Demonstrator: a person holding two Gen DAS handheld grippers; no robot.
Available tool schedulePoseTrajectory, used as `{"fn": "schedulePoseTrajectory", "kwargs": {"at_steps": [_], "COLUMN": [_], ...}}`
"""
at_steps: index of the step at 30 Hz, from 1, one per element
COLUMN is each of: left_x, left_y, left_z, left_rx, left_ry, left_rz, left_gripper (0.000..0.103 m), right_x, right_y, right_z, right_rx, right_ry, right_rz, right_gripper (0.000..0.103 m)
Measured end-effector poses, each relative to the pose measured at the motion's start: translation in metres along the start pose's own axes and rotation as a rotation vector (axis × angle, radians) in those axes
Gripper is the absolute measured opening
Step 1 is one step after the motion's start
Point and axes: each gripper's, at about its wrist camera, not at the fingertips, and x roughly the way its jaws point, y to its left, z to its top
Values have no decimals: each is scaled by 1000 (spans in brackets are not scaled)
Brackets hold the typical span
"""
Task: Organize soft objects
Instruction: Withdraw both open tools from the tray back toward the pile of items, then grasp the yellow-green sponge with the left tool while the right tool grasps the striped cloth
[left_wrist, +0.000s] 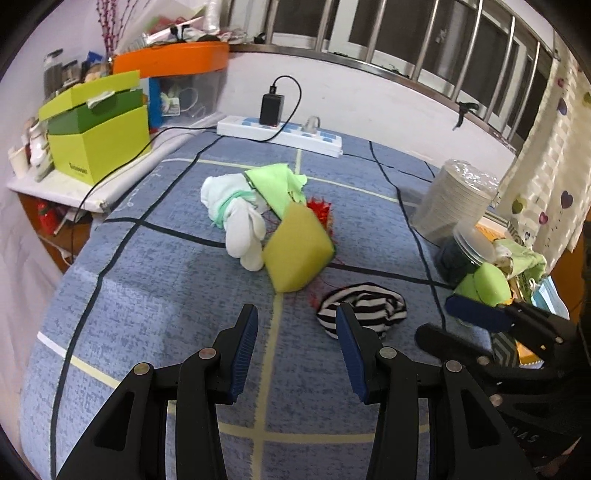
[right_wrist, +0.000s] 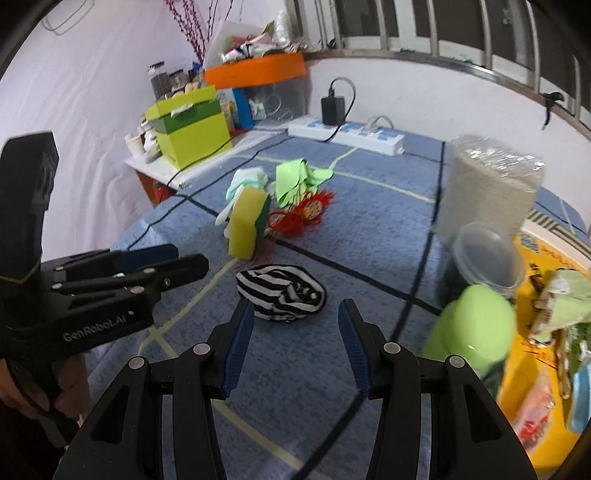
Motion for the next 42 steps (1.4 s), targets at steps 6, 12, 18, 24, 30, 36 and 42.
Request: {"fn": "schedulePoseTrajectory", "kwargs": {"at_steps": [6, 12, 18, 24, 30, 36, 42], "left_x": [12, 22, 30, 40, 50, 58, 62], "left_y": [8, 13, 11, 6, 1, -7, 3], "left_z": [7, 15, 22, 26, 31, 35, 37], "left_rx": [-14, -24, -19, -6, 2, 26, -15], "left_ry": [11, 13, 9, 11, 10, 2, 5], "left_rz": [-31, -64, -89, -90, -85, -75, -54], "left_gripper": [43, 43, 43, 43, 43, 43, 36], "right_x": [23, 40, 57, 54, 42, 32, 28], "right_y": [2, 2, 3, 0, -5, -10, -11], "right_z": [4, 9, 9, 8, 7, 8, 9], "right_rx": [1, -12, -29, -18, -3, 12, 19], "right_ry": [25, 43, 71, 69, 44, 24, 8], "right_rz": [28, 38, 29, 12, -33, -52, -60], "right_gripper": [49, 49, 49, 26, 17, 17, 17]}}
